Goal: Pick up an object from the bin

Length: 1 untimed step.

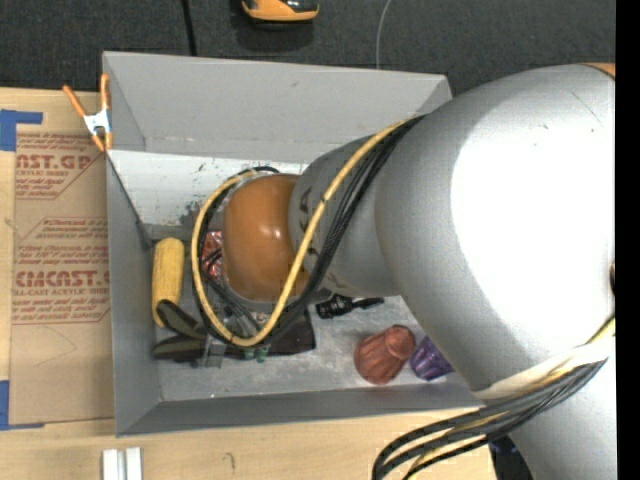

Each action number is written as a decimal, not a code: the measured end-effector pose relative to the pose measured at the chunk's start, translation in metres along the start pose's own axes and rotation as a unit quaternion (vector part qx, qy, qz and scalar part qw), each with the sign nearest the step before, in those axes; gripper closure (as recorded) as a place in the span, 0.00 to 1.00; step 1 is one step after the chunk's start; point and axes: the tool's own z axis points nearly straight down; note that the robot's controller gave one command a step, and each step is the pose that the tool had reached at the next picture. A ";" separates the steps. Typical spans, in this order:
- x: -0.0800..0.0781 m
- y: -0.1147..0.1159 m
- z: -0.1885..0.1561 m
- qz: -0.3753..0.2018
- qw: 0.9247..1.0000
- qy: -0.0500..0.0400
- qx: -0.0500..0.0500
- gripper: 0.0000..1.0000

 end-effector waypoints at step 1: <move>0.000 0.000 0.000 0.000 1.000 0.000 0.000 1.00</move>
Offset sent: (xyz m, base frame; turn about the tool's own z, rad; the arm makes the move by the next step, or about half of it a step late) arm 0.0000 0.0001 0.0055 0.0000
